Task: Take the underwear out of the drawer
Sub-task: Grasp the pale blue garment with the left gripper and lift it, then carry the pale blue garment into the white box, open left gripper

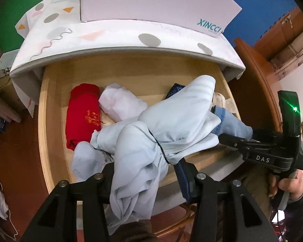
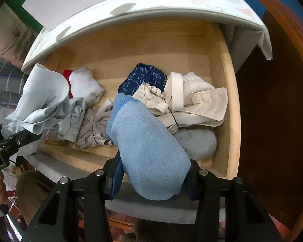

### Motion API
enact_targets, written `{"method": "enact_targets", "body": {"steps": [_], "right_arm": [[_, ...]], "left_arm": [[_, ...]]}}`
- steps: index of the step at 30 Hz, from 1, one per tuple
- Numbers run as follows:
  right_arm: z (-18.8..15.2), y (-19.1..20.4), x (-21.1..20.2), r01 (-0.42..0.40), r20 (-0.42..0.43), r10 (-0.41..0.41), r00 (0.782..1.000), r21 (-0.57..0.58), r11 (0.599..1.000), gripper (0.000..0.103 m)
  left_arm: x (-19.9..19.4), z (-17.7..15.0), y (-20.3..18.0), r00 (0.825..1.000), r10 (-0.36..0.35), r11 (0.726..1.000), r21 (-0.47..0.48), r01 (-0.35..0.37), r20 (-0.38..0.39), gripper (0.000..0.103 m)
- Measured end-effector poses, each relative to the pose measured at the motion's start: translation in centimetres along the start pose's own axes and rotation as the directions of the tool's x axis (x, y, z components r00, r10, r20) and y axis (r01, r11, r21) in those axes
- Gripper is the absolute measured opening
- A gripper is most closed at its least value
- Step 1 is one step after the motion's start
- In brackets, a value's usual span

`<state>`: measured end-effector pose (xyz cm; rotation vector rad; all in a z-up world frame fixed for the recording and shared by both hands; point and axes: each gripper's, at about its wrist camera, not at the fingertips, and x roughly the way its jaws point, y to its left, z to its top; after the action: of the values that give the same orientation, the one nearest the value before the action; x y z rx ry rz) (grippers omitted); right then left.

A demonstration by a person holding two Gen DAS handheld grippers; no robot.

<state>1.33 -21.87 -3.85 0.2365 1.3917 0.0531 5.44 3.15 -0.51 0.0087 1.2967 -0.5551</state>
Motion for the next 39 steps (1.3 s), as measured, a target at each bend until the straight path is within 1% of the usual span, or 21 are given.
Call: {"method": "enact_targets", "body": {"steps": [5,10,16,22,23,25,27,33,36,39], "right_arm": [[-0.1,-0.7,-0.8,-0.02,0.048,0.018,0.999,0.034,0.999,0.044],[-0.2,-0.7,-1.6,-0.006,0.097,0.002,0.995,0.048,0.999,0.044],[0.3,-0.5,-0.7,0.029,0.062,-0.032,0.998,0.049,0.998,0.044],[0.3,-0.5,0.3,0.045,0.008,-0.045,0.999,0.034,0.998,0.044],[0.3,-0.5,0.3,0.044,0.002,-0.045,0.999,0.031,0.999,0.044],[0.3,-0.4,0.4,0.046,-0.002,-0.046,0.999,0.028,0.999,0.044],[0.2,-0.4,0.5,0.044,-0.004,-0.043,0.999,0.028,0.999,0.044],[0.3,-0.2,0.6,0.053,-0.009,-0.053,0.999,0.016,0.998,0.044],[0.3,-0.1,0.6,0.05,-0.01,-0.05,0.999,0.021,0.999,0.044],[0.3,-0.1,0.6,0.048,-0.012,-0.047,0.999,0.02,0.999,0.044]], "left_arm": [[-0.9,0.0,0.4,0.999,0.004,0.999,-0.036,-0.002,0.041,0.048],[-2.2,0.1,0.7,0.996,0.041,0.998,-0.052,-0.037,0.079,0.048],[-4.7,0.9,1.1,0.987,0.07,0.994,-0.088,-0.057,0.148,0.048],[-8.9,3.0,1.7,0.967,0.088,0.989,-0.141,-0.055,0.238,0.048],[-9.7,3.6,1.7,0.963,0.092,0.988,-0.144,-0.056,0.253,0.048],[-11.7,5.0,1.7,0.95,0.111,0.986,-0.151,-0.069,0.291,0.048],[-13.6,6.7,1.5,0.938,0.115,0.986,-0.153,-0.067,0.327,0.048],[-18.9,12.6,0.4,0.89,0.128,0.983,-0.174,-0.056,0.437,0.048],[-20.2,15.9,-0.3,0.877,0.121,0.983,-0.18,-0.041,0.465,0.048],[-20.5,19.3,-1.0,0.873,0.126,0.983,-0.175,-0.048,0.47,0.048]]}}
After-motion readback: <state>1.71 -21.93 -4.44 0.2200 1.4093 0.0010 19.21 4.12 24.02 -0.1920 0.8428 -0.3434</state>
